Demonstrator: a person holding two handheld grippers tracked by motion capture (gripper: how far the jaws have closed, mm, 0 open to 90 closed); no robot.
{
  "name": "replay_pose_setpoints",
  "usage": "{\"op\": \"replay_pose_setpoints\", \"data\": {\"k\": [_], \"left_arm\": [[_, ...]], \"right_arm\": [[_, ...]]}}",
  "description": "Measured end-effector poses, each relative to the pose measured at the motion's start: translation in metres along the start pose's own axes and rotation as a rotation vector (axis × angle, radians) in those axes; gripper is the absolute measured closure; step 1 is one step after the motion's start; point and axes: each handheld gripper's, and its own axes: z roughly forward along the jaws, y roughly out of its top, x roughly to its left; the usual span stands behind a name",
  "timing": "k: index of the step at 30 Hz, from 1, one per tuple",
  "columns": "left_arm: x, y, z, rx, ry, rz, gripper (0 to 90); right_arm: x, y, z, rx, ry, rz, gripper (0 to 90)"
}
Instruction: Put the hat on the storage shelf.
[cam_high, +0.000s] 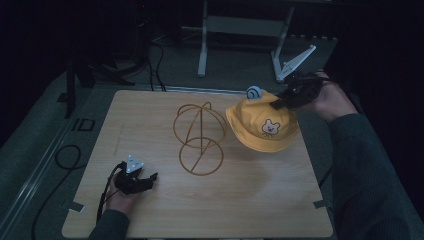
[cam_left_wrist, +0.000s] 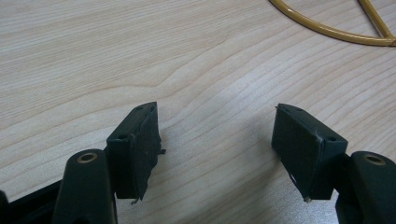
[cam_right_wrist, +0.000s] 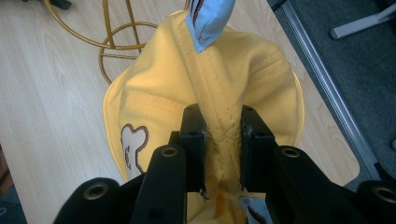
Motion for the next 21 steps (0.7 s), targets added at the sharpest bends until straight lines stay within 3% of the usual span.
{"op": "replay_pose_setpoints", "data": {"k": [21], "left_arm": [[0.0000,0.0000,0.0000,0.000,0.000,0.000,32.3]], "right_arm": [[0.0027,0.0088,-0.0078,-0.064,0.021,-0.013,74.9]]}}
